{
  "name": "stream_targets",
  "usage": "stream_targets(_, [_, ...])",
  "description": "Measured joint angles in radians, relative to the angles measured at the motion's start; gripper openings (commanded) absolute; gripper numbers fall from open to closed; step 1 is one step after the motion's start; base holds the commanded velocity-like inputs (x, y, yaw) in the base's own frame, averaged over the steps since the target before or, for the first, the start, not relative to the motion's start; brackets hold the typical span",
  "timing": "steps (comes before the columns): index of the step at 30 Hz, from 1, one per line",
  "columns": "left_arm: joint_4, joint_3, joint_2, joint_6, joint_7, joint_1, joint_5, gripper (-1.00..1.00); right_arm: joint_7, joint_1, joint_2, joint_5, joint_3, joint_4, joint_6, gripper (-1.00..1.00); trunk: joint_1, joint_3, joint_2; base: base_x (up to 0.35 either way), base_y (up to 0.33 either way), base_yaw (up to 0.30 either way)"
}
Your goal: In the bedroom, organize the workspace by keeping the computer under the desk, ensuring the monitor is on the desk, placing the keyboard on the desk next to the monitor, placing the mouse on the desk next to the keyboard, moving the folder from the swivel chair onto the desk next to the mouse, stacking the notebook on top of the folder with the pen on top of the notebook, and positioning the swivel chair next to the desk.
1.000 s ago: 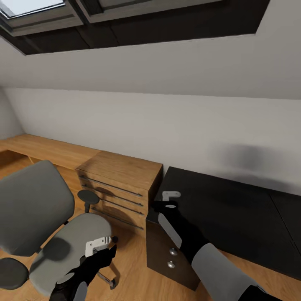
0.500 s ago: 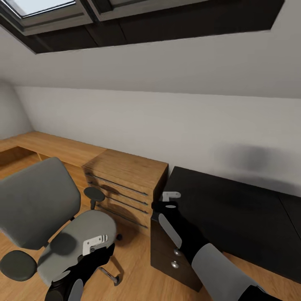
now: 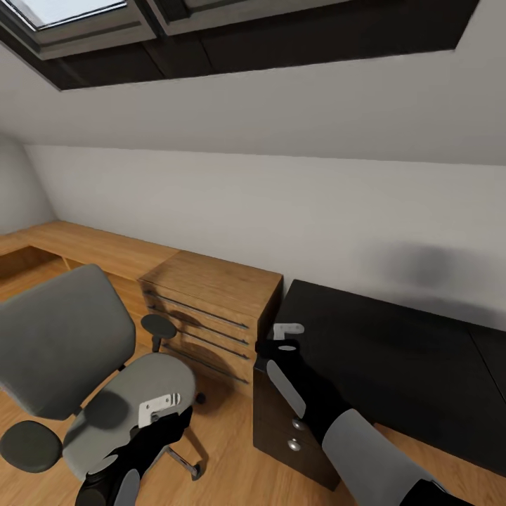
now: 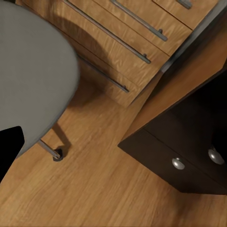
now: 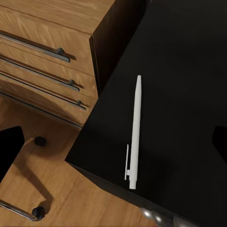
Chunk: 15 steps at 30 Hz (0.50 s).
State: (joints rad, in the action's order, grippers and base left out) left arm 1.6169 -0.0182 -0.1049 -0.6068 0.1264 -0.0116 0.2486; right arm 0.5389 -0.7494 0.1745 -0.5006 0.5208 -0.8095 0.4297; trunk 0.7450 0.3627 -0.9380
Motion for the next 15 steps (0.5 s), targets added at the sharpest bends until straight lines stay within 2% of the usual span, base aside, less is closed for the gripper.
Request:
stream_targets(3, [0.0, 0.0, 0.0, 0.001, 0.0, 0.0, 0.0, 1.0, -0.001, 0.0, 0.0, 0.001, 0.0, 0.002, -0.002, 1.0, 0.004, 0.003, -0.007, 0.0, 0.0, 0.0])
stream_targets(4, [0.0, -0.001, 0.0, 0.002, 0.0, 0.0, 0.0, 1.0, -0.005, 0.0, 0.0, 0.002, -0.004, 0.05, -0.007, 1.0, 0.008, 0.006, -0.014, 0.0, 0.0, 0.0])
stream_targets(9, [0.0, 0.0, 0.0, 0.003, 0.0, 0.0, 0.0, 1.0, -0.006, -0.002, 0.0, 0.006, -0.008, 0.113, -0.045, 1.0, 0.027, 0.022, -0.049, 0.0, 0.0, 0.0])
stream_targets(12, [0.0, 0.0, 0.0, 0.003, 0.0, 0.0, 0.0, 1.0, -0.007, -0.002, 0.0, 0.009, -0.007, 0.12, -0.054, 1.0, 0.038, 0.031, -0.07, 0.0, 0.0, 0.0])
stream_targets(15, [0.0, 0.001, 0.0, 0.003, 0.0, 0.0, 0.0, 1.0, -0.009, -0.003, 0.0, 0.031, -0.007, 0.125, -0.075, 1.0, 0.05, 0.041, -0.091, 0.0, 0.0, 0.0])
